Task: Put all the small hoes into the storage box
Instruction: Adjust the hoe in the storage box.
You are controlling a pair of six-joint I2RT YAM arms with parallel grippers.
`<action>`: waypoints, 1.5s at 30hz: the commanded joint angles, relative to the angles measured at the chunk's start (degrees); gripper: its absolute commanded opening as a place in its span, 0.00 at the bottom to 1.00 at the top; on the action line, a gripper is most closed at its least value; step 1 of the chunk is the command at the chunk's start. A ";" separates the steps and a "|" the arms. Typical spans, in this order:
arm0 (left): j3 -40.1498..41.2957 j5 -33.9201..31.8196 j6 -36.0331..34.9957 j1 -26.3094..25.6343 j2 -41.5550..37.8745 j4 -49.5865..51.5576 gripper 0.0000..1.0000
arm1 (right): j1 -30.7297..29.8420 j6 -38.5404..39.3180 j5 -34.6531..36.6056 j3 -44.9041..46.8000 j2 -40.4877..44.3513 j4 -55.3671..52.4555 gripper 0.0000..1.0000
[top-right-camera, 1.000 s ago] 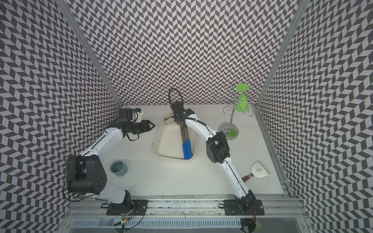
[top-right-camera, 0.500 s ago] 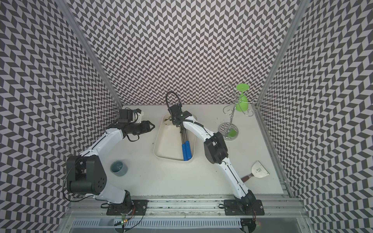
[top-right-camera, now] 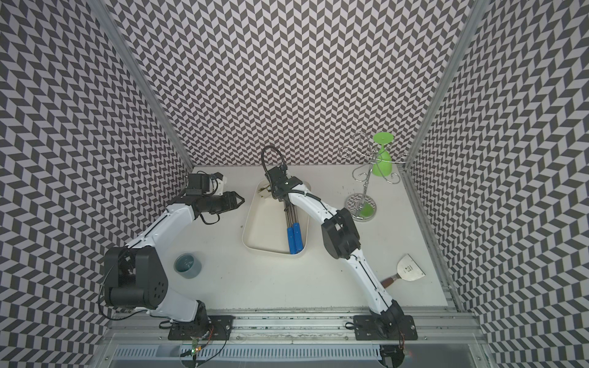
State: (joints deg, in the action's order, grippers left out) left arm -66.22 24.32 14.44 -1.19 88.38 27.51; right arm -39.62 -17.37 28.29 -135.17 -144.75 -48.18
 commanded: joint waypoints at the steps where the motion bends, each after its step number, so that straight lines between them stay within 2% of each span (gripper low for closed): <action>1: 0.29 0.15 -0.64 0.37 -1.55 -0.88 0.65 | 0.22 -0.22 -3.14 3.13 -2.86 -5.88 0.10; 7: -0.14 -0.27 -0.57 0.32 -1.20 -0.79 0.65 | 1.12 -1.10 -3.92 -1.48 0.53 -7.28 0.10; 11: -0.23 -0.41 -0.63 0.31 -0.91 -0.70 0.65 | 0.94 -1.61 -4.82 -3.70 3.90 -7.10 0.15; 21: 0.36 -0.41 -0.65 0.31 -0.88 -0.70 0.64 | -1.51 -1.27 -6.27 -4.22 6.68 -6.31 0.22; 25: 0.36 -0.26 -0.68 0.31 -0.95 -0.79 0.65 | -2.21 -1.18 -6.40 -4.87 5.19 -5.87 0.22; 31: 0.56 -0.38 -0.80 0.36 -1.41 -0.77 0.65 | -2.31 -1.85 -1.47 -6.44 3.34 -7.40 0.17; 42: 1.07 -0.03 -0.64 0.31 -1.45 -1.32 0.65 | -1.70 -2.99 2.91 -9.60 4.35 -8.42 0.12; 45: 1.00 -0.04 -0.47 0.31 -1.28 -1.40 0.65 | -1.99 -2.99 2.90 -7.94 6.14 -8.68 0.12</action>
State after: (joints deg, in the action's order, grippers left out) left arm -65.19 24.16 14.44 -1.19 88.38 27.05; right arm -41.34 -19.44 28.88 -142.34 -142.74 -58.22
